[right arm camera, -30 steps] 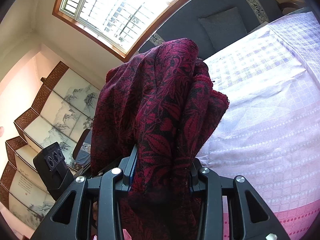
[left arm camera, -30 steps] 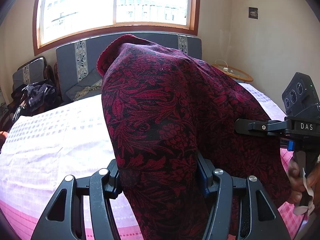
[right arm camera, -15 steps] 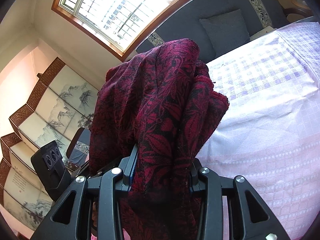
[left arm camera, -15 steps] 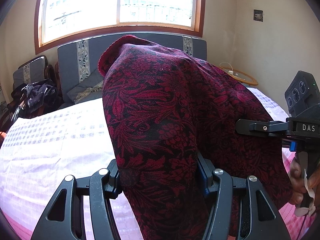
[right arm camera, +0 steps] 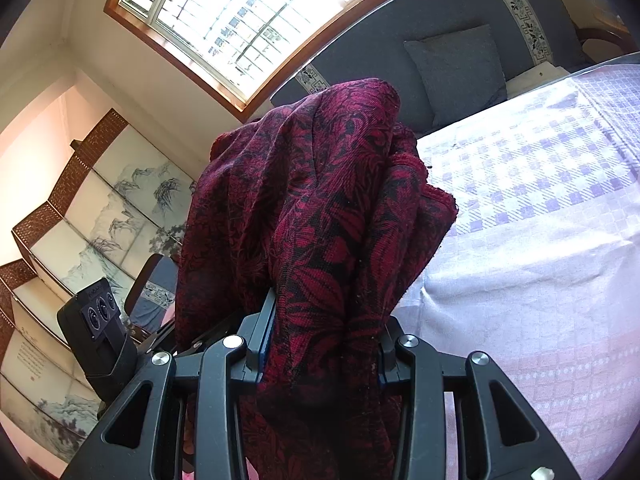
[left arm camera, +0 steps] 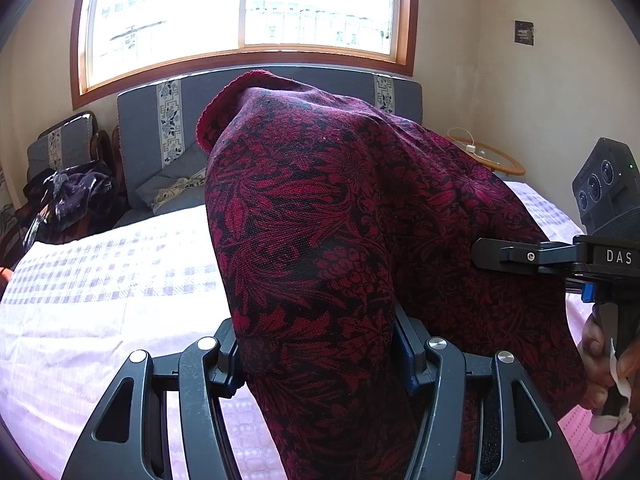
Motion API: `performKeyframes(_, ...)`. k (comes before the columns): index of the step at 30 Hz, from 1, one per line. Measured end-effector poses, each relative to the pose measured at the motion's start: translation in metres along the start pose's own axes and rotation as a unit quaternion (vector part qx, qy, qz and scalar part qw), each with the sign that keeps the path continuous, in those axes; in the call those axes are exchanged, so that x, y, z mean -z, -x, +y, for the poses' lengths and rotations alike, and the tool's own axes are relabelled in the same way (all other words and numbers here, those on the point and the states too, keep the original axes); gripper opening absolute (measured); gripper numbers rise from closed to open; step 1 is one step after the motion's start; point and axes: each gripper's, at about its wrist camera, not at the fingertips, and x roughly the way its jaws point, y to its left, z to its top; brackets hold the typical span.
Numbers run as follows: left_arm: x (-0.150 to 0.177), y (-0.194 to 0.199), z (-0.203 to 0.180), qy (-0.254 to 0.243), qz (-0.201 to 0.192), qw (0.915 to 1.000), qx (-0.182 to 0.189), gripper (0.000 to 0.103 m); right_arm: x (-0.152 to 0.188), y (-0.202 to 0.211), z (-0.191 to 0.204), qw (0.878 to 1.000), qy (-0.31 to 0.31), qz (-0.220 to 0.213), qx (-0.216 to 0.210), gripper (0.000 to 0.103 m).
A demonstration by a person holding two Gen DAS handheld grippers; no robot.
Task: Fold small clothes
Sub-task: 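Fold the held end over onto the rest of the sweater with both grippers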
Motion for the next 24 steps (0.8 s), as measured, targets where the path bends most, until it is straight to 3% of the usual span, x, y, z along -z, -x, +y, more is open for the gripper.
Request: performKeyframes(24, -0.007, -0.025, 0.017, 0.002, 0.007, 1.0, -0.006, 0.058, -0.002, -0.018, 0.008, 1.0, -0.005, 0.002, 0.004, 0.035)
